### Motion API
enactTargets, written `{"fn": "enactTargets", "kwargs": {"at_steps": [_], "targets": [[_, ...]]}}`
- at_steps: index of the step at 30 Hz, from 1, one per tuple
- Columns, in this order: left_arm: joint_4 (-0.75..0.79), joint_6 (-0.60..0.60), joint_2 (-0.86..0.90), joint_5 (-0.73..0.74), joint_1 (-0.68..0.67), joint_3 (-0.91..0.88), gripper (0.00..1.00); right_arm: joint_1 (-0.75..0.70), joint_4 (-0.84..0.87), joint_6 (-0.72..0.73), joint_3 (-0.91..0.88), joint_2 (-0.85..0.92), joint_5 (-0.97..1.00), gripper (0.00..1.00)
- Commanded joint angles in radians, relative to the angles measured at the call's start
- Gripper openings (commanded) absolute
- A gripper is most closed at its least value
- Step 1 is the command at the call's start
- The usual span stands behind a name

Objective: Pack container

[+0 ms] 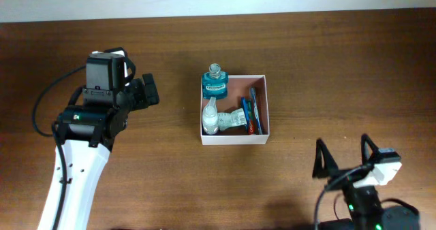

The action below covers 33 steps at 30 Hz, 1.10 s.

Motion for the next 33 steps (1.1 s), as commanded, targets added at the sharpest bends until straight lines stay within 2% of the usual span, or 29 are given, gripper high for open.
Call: {"fn": "enactTargets", "kwargs": {"at_steps": [1, 7, 11, 20, 33], "targets": [[-0.001, -0.009, -0.011, 0.006, 0.003, 0.006, 0.99, -0.029, 0.155, -0.021, -0.154, -0.032, 0.008, 0.98], [-0.001, -0.009, -0.011, 0.006, 0.003, 0.006, 0.99, -0.047, 0.497, -0.053, -0.372, -0.069, 0.009, 0.98], [0.000, -0.009, -0.011, 0.006, 0.003, 0.006, 0.99, -0.068, 0.591, -0.101, -0.449, -0.076, 0.009, 0.98], [-0.001, -0.009, -0.011, 0.006, 0.003, 0.006, 0.99, -0.084, 0.561, -0.211, -0.491, -0.076, 0.008, 0.98], [-0.001, -0.009, -0.011, 0.006, 0.003, 0.006, 0.99, -0.084, 0.405, -0.224, -0.510, -0.076, 0.005, 0.98]]}}
